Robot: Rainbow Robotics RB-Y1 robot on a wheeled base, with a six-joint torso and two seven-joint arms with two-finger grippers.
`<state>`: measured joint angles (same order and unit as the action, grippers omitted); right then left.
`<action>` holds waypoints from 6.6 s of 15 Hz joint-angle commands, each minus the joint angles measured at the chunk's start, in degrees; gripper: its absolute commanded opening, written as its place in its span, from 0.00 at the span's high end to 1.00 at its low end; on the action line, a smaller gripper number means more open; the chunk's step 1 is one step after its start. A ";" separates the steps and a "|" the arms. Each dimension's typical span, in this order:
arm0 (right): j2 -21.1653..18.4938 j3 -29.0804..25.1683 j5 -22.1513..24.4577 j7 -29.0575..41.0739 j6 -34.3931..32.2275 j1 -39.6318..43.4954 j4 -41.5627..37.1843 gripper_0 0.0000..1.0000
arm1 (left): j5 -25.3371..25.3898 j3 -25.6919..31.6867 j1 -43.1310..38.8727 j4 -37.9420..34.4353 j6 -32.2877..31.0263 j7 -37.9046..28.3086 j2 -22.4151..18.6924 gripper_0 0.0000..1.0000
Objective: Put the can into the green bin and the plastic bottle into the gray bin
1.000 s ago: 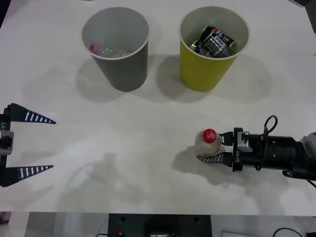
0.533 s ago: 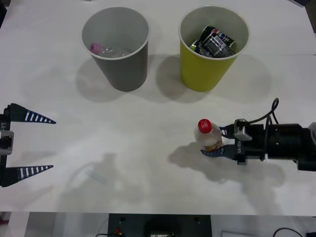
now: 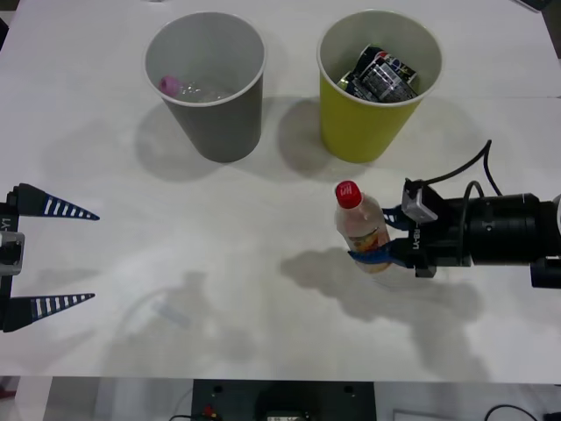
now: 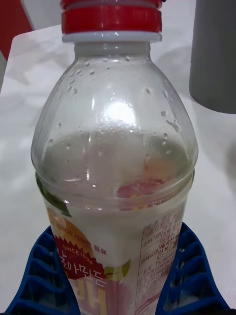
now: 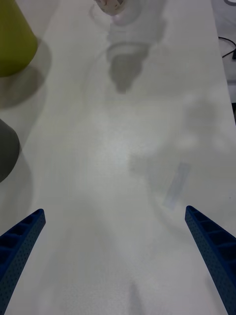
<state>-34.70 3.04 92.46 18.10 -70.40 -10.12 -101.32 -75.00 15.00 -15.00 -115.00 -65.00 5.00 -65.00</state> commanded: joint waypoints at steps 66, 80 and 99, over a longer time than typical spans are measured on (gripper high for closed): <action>1.12 53.65 -13.62 49.84 15.30 -83.83 47.01 0.00 | 0.00 0.00 0.00 0.00 0.00 0.00 0.00 0.02; -26.91 33.43 -17.22 45.35 4.75 -59.58 10.18 0.00 | 0.00 0.00 0.00 0.00 0.00 0.00 0.00 0.02; -32.45 -14.82 -19.42 8.26 -10.02 0.63 -10.65 0.00 | 0.00 0.00 0.00 0.00 0.00 0.00 0.00 0.02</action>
<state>-67.28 -10.55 73.24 27.72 -79.86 -11.08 -111.98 -75.00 15.00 -15.00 -115.00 -65.00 5.00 -65.00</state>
